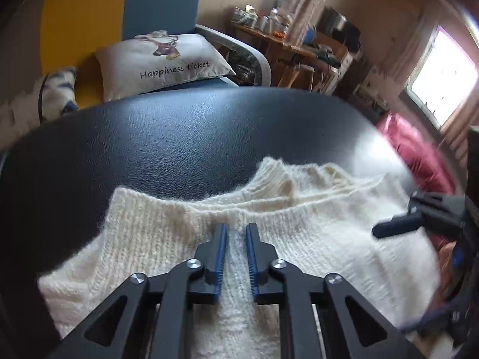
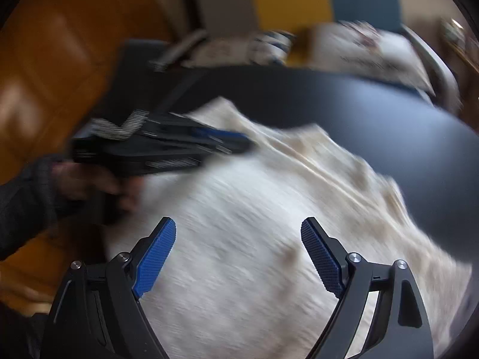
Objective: Fold clothes
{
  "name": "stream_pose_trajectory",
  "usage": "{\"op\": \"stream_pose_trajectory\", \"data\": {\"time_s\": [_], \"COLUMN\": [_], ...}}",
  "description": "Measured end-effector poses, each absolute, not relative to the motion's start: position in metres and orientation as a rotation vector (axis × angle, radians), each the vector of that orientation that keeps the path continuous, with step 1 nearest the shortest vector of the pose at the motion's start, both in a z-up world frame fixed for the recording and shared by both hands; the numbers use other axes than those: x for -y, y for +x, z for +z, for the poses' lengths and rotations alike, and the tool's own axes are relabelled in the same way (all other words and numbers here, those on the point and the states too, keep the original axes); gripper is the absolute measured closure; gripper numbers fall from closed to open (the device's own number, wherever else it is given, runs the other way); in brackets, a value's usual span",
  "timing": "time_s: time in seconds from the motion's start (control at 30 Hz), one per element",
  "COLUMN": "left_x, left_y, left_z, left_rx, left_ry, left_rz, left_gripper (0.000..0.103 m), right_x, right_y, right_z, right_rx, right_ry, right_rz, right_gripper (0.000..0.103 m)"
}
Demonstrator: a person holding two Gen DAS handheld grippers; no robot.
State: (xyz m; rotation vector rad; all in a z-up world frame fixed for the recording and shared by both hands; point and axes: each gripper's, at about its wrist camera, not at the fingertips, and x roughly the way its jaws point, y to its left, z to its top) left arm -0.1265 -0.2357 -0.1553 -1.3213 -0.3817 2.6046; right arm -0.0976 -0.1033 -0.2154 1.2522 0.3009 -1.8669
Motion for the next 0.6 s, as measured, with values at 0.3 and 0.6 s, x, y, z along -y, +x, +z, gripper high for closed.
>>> {"op": "stream_pose_trajectory", "data": {"time_s": [0.3, 0.6], "left_x": [0.319, 0.384], "left_y": [-0.05, 0.062], "left_z": [-0.128, -0.153], "left_rx": [0.474, 0.692], "left_ry": [-1.254, -1.177], "left_rz": [2.782, 2.62], "left_gripper": [0.089, 0.085], "right_x": [0.123, 0.12], "right_y": [-0.108, -0.058], "right_z": [-0.226, -0.195], "right_rx": [-0.258, -0.118], "right_ry": [1.272, 1.224], "right_rz": [-1.869, -1.644], "right_gripper": [0.014, 0.013]}}
